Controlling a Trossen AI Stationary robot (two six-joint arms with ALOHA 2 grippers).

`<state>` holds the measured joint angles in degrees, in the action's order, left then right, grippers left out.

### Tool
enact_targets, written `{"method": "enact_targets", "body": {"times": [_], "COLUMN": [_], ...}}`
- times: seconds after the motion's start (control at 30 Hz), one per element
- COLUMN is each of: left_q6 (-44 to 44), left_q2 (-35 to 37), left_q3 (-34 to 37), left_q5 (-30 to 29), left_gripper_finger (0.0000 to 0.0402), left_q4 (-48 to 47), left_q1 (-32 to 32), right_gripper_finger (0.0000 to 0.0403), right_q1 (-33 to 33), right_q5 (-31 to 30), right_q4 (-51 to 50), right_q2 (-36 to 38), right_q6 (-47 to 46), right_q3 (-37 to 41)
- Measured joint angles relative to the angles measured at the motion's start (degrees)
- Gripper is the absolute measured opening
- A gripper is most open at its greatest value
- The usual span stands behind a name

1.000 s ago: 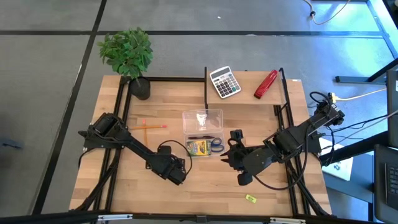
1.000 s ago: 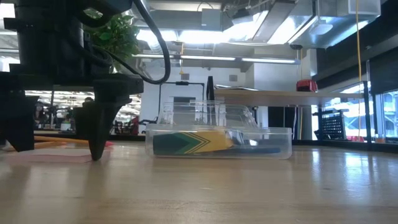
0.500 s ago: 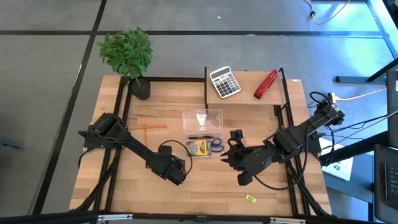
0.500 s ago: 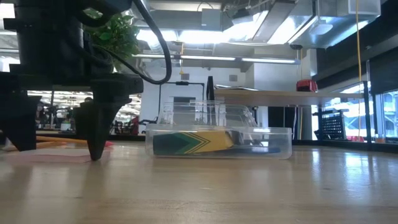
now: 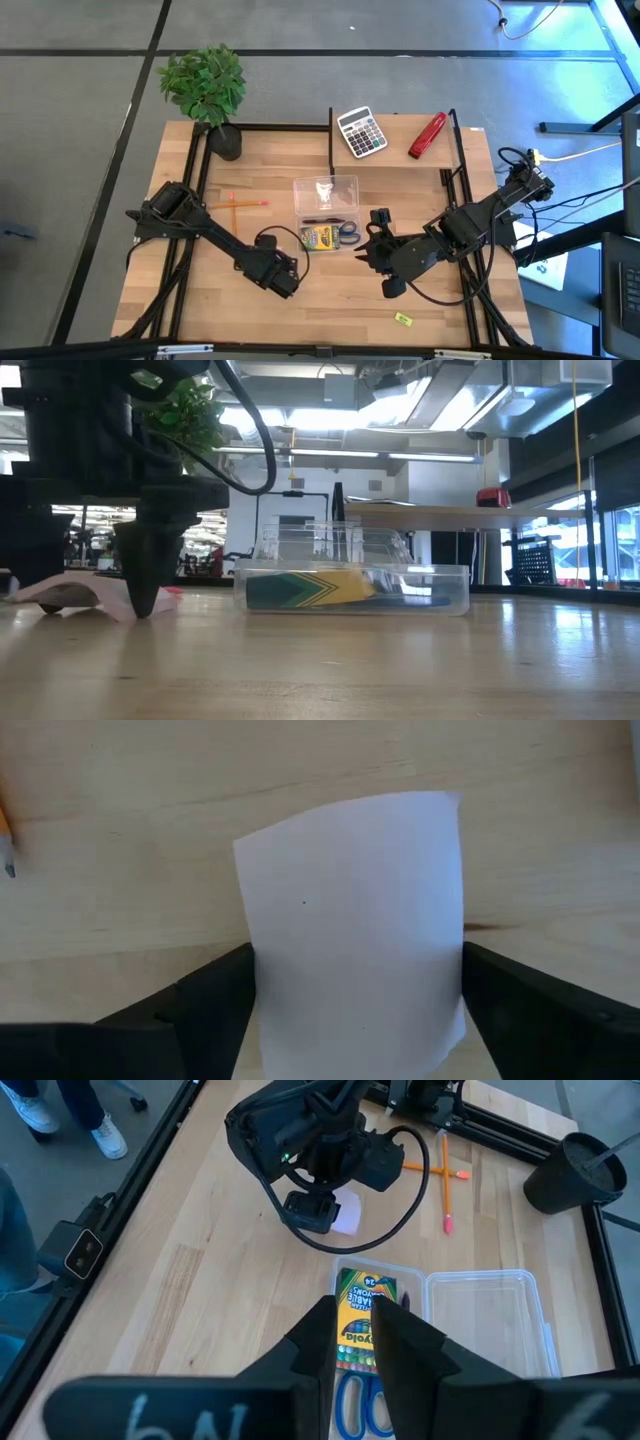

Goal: Pack school essentials
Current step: Put the pink sticky notes into the transparent supply box

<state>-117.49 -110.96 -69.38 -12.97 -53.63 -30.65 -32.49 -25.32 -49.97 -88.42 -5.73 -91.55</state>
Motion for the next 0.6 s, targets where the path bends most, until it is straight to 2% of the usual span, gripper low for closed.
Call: {"method": "enact_targets", "body": {"times": [0.3,0.6], "left_q6": [1.6,8.2], "left_q2": [0.0,-0.3], "left_q3": [-0.1,-1.7], "left_q5": [-0.6,-1.2], "left_gripper_finger": [0.0316,0.0316], "left_q4": [0.4,-1.1], "left_q1": [-0.2,-0.2], "right_gripper_finger": [0.0069,0.0069], "right_q1": [0.0,0.0], "right_q5": [0.0,0.0], "right_q4": [0.0,0.0], "right_q2": [0.0,0.0], "right_q6": [0.1,0.0], "right_q3": [0.0,0.0]}}
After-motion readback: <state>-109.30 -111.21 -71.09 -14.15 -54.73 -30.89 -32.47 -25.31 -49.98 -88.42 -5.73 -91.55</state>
